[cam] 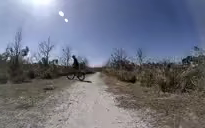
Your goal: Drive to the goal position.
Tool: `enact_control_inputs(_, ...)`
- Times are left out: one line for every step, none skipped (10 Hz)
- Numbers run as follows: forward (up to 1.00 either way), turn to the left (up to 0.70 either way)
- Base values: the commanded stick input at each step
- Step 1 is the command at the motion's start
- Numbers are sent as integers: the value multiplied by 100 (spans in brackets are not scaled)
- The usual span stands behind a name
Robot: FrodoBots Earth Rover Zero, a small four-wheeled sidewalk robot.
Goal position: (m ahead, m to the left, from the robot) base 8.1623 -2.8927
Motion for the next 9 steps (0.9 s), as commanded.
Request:
enact_control_inputs(50,0)
enact_control_inputs(50,0)
enact_control_inputs(50,0)
enact_control_inputs(50,0)
enact_control_inputs(50,0)
enact_control_inputs(50,0)
enact_control_inputs(50,0)
enact_control_inputs(50,0)
enact_control_inputs(50,0)
